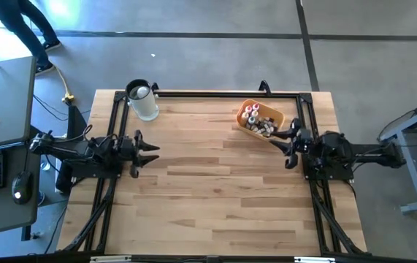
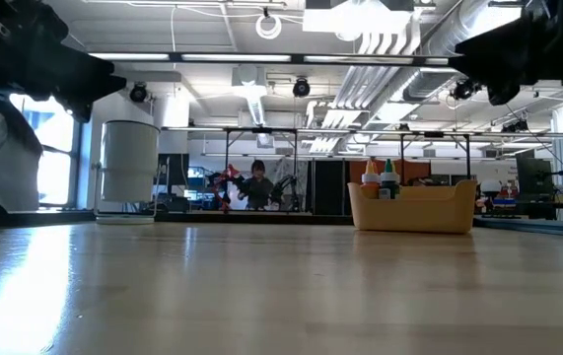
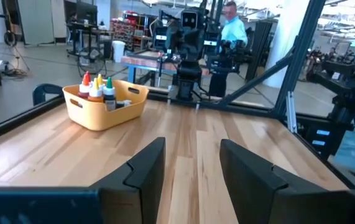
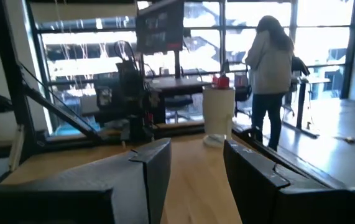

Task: Pick & Place food coloring
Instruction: Return to Home Position

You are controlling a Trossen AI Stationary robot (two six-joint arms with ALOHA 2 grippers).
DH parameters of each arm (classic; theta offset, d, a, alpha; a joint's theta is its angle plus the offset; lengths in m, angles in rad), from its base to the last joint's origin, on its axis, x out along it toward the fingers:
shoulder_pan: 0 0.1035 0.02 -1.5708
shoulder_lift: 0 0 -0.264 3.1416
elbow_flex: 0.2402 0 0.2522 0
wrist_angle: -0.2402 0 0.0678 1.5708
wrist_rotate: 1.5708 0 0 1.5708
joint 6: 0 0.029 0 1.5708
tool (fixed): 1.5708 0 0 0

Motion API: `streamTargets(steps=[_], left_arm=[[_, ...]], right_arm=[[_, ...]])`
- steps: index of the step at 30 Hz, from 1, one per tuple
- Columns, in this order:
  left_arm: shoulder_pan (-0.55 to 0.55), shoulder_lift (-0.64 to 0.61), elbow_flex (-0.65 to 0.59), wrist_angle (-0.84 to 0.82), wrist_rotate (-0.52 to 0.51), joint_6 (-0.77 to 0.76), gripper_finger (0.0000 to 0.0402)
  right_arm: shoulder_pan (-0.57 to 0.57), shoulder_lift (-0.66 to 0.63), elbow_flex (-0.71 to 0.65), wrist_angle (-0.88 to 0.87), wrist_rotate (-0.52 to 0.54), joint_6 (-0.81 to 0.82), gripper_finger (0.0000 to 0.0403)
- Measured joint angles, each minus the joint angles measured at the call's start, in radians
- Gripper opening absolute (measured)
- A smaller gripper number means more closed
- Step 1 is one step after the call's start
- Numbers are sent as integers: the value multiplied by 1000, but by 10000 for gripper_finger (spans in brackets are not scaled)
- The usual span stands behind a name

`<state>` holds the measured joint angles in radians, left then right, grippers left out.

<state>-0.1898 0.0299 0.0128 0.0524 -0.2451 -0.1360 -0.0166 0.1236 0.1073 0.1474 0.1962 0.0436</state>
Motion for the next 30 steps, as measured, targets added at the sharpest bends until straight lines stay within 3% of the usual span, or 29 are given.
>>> streamTargets(steps=[5,15,30], left_arm=[[0,0,0,-1,0,0,152],[0,0,0,-1,0,0,152],[0,0,0,-1,-1,0,152]], right_arm=[[0,-122,-50,-32,-16,-16,142],[0,-110,-57,-212,-2,86,142],[0,-92,-56,-215,-13,88,142]])
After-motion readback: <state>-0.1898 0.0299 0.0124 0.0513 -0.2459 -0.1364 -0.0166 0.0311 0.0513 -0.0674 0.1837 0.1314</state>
